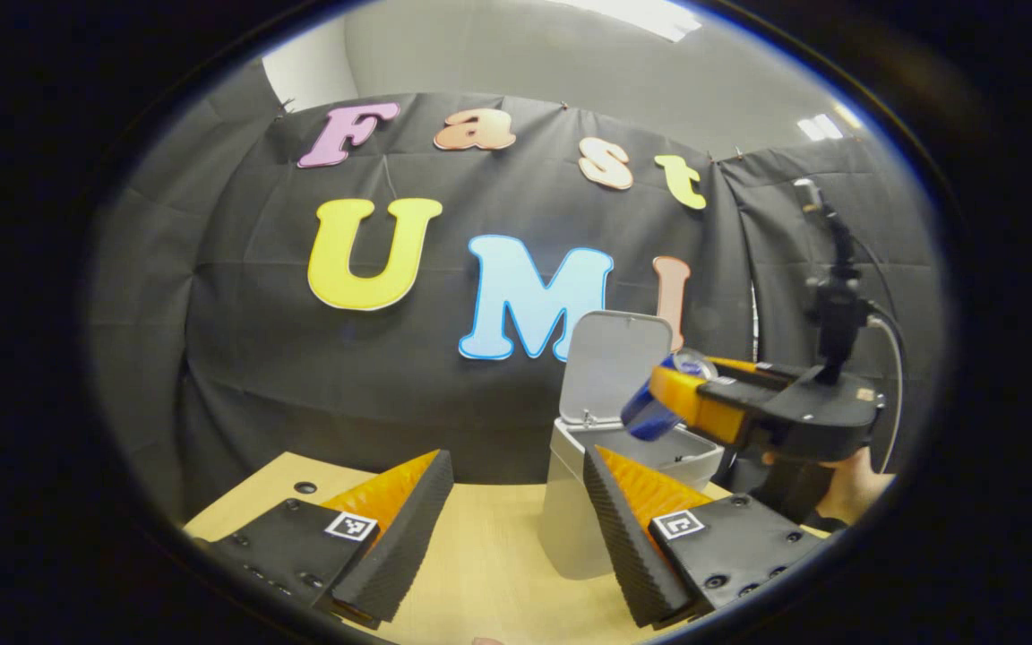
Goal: Press the lid of the desktop garbage bin to open it, pick up the crumpled paper on the desktop and throw it into the bin, then pick up the pop can on the desktop and drop it into the bin, and finally close the garbage bin lid.
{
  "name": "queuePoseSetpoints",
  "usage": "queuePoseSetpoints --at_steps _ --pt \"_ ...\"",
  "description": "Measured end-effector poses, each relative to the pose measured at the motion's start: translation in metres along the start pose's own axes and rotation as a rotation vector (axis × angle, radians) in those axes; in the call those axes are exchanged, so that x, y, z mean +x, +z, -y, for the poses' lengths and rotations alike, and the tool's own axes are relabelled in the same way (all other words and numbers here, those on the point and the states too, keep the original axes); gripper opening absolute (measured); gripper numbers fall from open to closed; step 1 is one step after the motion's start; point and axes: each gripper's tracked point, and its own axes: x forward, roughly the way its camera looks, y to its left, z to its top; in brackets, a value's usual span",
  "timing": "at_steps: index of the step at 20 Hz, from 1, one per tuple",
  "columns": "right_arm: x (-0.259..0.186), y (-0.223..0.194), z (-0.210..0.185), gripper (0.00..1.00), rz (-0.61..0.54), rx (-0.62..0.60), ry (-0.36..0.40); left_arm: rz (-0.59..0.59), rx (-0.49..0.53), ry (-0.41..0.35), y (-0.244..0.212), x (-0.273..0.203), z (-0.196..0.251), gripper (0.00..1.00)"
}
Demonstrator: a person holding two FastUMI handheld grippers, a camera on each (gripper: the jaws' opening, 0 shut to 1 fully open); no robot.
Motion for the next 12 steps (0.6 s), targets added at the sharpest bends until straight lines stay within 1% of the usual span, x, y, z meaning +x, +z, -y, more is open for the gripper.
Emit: queuePoseSetpoints --at_steps 2,4,6,12 --pt "0.012 -0.020 0.001 0.83 -0.054 -0.024 -0.010 0.000 -0.006 0.000 0.000 0.002 0.000 0.95" --pt "0.017 -0.032 -0.001 0.83 -0.082 -0.050 -0.004 -0.004 -0.015 0.005 -0.003 0.004 -0.002 0.95" --pt "0.019 -0.038 -0.004 0.82 -0.100 -0.051 0.010 -0.008 -0.025 0.012 -0.005 0.003 -0.006 0.95" --pt "0.020 -0.044 -0.003 0.84 -0.114 -0.072 0.001 -0.020 -0.033 0.029 -0.009 -0.002 -0.015 0.96"
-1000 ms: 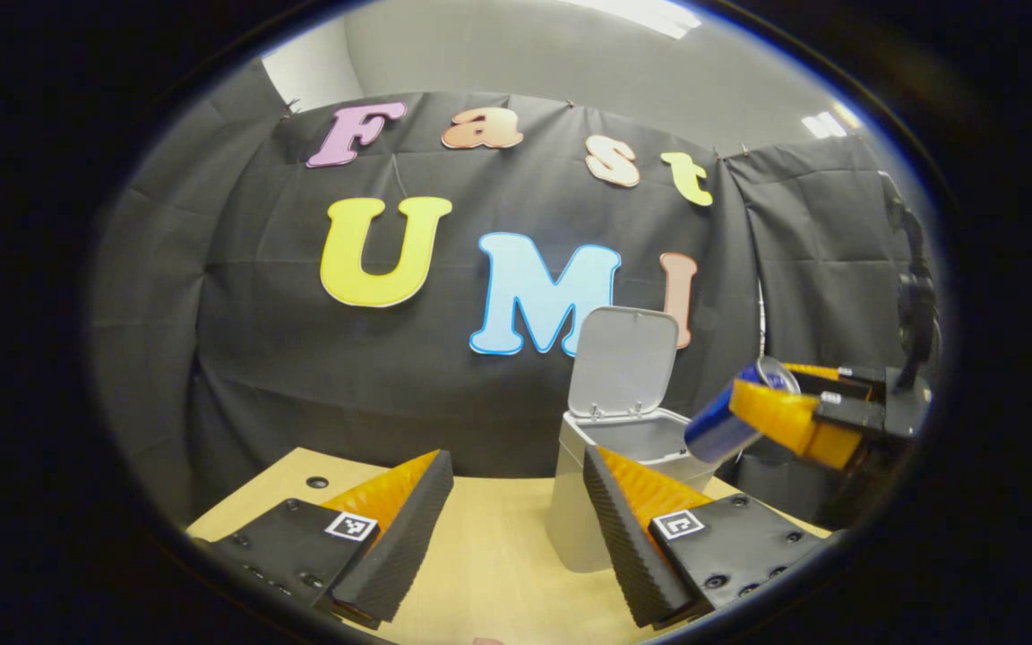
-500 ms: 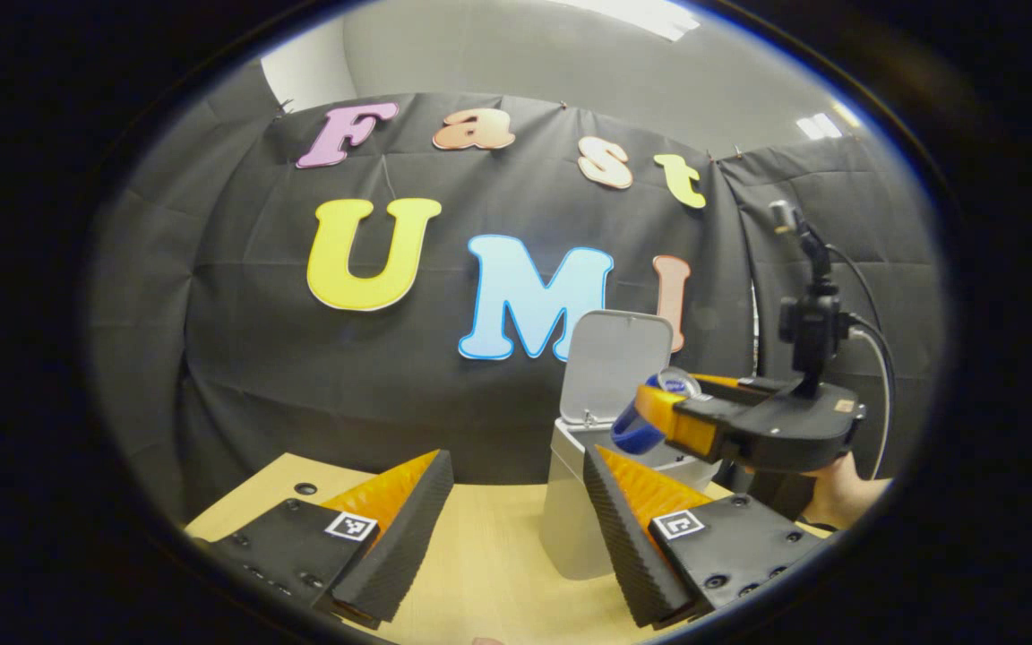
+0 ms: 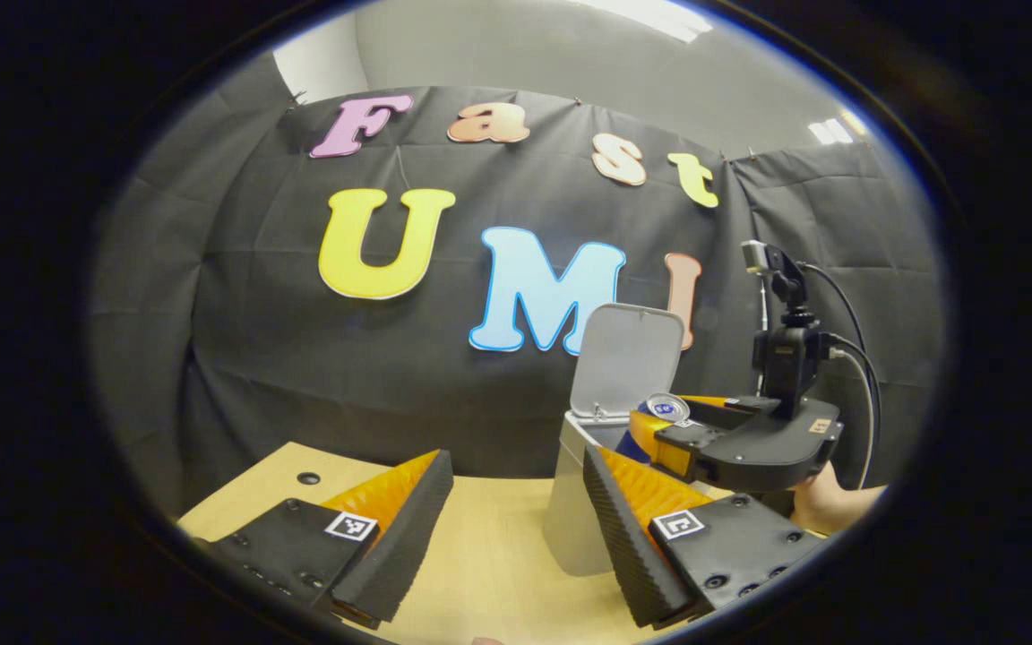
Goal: Press the lid of the desktop garbage bin to open it, pick up the crumpled paper on the desktop and throw it into the bin, then pick up the pop can on the desktop and drop it into the bin, and finally close the garbage bin lid.
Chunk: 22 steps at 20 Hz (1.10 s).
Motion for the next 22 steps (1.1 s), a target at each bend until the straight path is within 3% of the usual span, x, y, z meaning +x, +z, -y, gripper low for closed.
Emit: queuePoseSetpoints --at_steps 4,7,15,22 --pt "-0.002 -0.004 0.000 0.84 -0.018 -0.014 -0.008 0.003 -0.006 0.002 0.001 -0.003 -0.004 0.95" --pt "-0.007 0.002 0.003 0.94 -0.009 -0.033 -0.032 -0.001 -0.008 -0.007 -0.001 -0.006 -0.006 0.95" --pt "-0.020 0.028 0.007 0.94 -0.001 -0.033 -0.077 -0.008 0.010 -0.052 0.002 -0.010 -0.015 0.96" --pt "0.000 0.070 0.021 0.94 -0.013 0.029 -0.102 -0.032 0.019 -0.112 0.000 -0.003 -0.023 0.95"
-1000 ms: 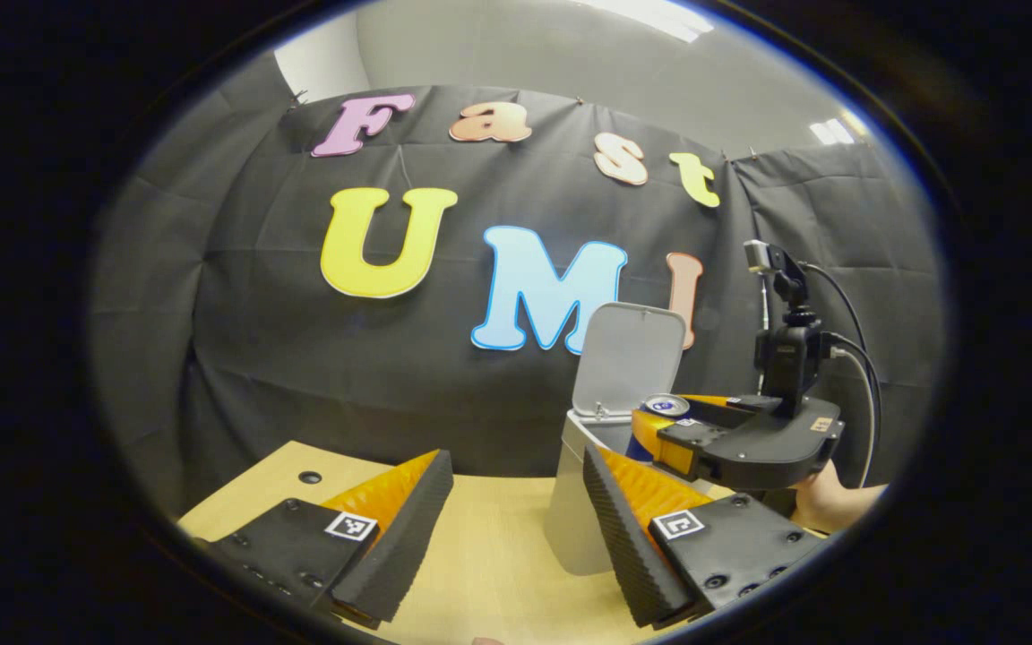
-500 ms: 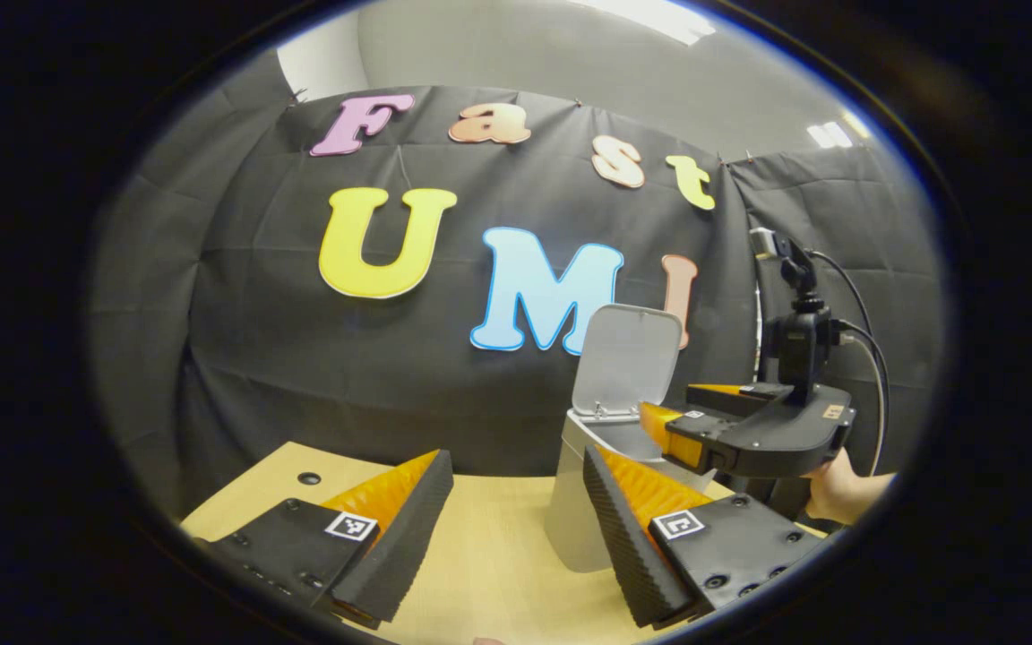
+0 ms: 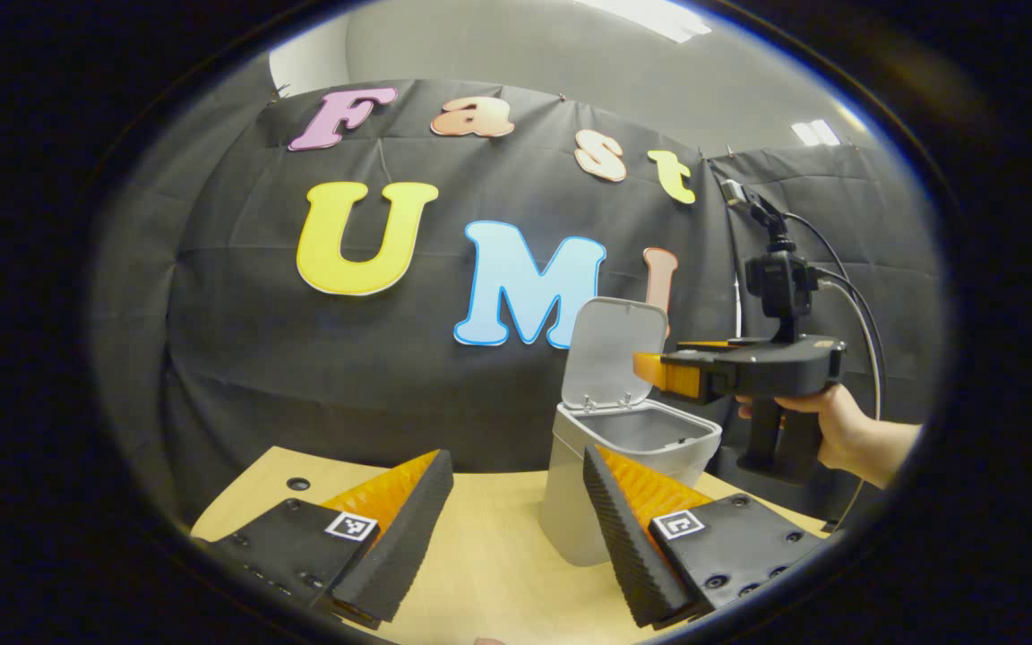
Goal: Press the lid of the desktop garbage bin to open it, pick up the crumpled paper on the desktop and throw it into the bin, then pick up the pop can on the desktop and drop it into the bin, and finally close the garbage bin lid.
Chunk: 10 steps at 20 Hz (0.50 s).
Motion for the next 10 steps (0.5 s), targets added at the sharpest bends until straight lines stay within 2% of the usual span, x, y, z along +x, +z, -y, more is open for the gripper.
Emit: queuePoseSetpoints --at_steps 10 --pt "0.056 0.065 0.024 0.94 0.049 0.083 -0.040 0.028 0.008 0.007 0.014 0.014 -0.017 0.95"
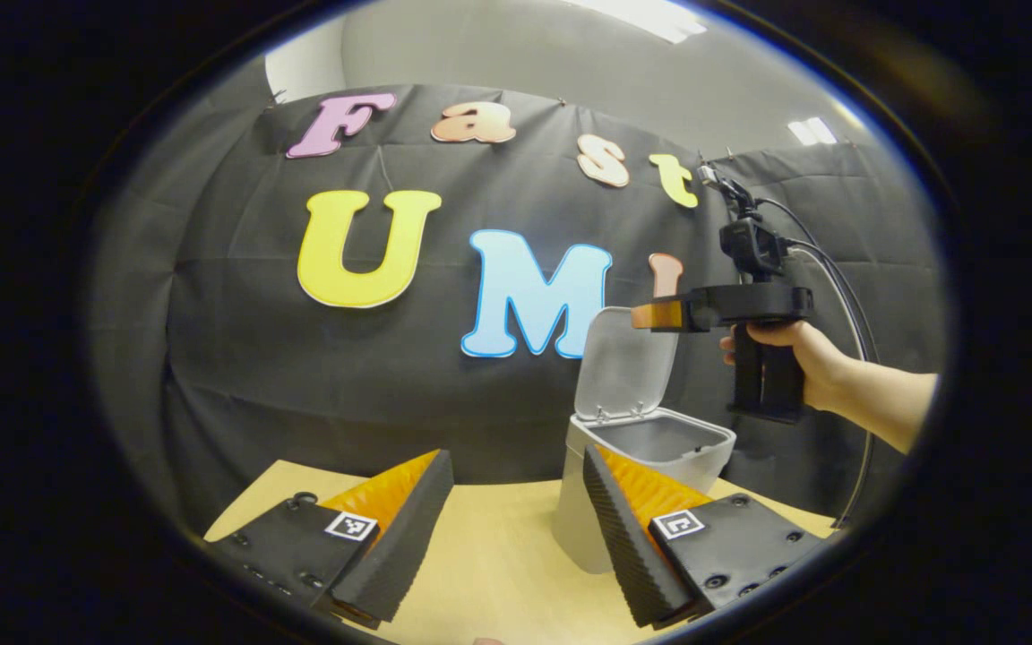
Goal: Press the lid of the desktop garbage bin to open it, pick up the crumpled paper on the desktop and throw it into the bin, then pick up the pop can on the desktop and drop it into the bin, and finally close the garbage bin lid.
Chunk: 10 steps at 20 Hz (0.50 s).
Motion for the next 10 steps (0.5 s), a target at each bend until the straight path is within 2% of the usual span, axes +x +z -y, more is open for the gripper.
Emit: queuePoseSetpoints --at_steps 5,10 --pt "0.026 0.030 0.005 0.94 0.062 -0.027 -0.029 -0.010 0.005 0.006 0.000 0.005 -0.010 0.95" --pt "0.053 0.029 0.002 0.94 0.018 0.001 -0.014 -0.015 -0.001 0.023 0.001 0.006 -0.019 0.94"
